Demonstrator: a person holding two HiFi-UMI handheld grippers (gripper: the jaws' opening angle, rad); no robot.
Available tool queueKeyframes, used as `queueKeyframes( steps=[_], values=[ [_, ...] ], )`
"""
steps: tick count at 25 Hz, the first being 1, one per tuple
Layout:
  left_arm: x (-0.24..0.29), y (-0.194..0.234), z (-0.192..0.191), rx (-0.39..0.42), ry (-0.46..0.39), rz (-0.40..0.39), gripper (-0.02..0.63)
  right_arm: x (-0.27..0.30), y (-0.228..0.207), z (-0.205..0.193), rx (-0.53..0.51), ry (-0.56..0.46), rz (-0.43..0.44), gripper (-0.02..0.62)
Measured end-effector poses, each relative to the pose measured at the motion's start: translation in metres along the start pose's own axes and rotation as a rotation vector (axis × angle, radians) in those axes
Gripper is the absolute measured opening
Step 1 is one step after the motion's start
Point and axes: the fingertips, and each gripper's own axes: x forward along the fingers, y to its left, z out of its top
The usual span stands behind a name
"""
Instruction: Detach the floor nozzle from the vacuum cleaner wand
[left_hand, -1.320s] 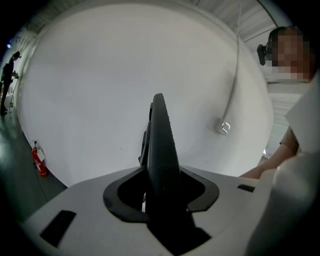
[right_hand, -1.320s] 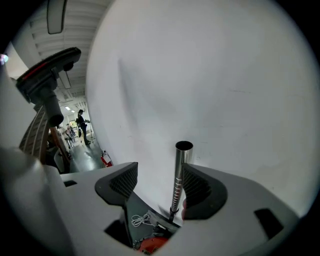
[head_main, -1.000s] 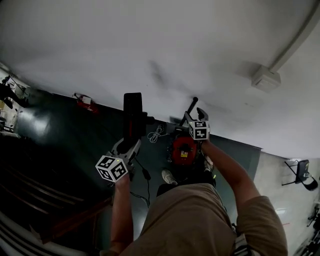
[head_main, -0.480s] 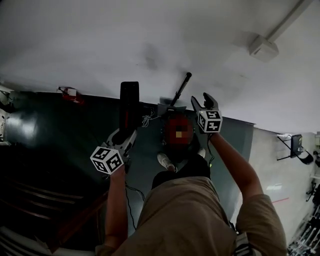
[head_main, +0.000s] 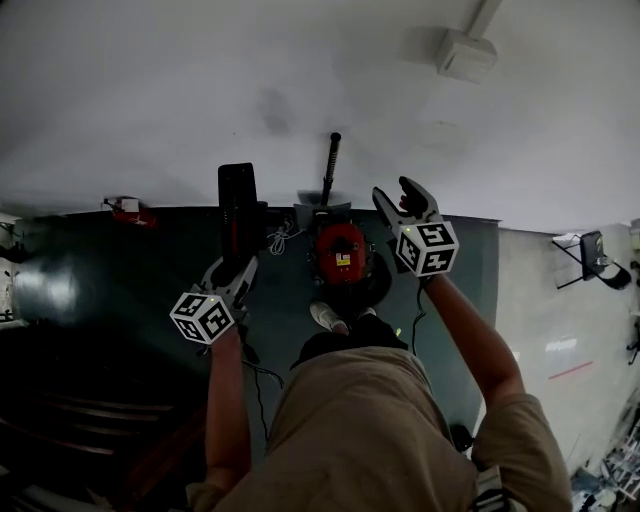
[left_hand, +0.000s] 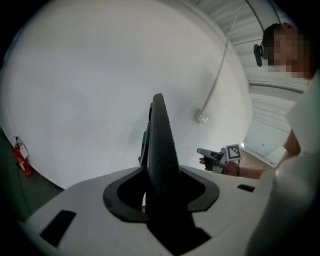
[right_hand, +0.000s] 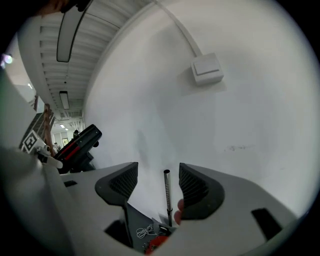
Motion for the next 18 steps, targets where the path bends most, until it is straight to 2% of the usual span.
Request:
queueKeyframes(
  steps=[9,14,18],
  values=[
    [0.016,-0.056,-0.006,0.007,0.033,0.020,0.172,-0.080,-0.035,0.012,0.053,-0.023,0.064,0.265],
    [0.026,-0.080,-0.019,0.075,0.058,0.049,0.172,-0.113,-0.058,-0.014,0.005,0.000,0.103,0.265],
    [0.024,-0.099,-0.036,0.038,0.042,0.051,0.172,-0.141,-0.077,-0.047,0.020,0.041,0.099,0.265]
  ],
)
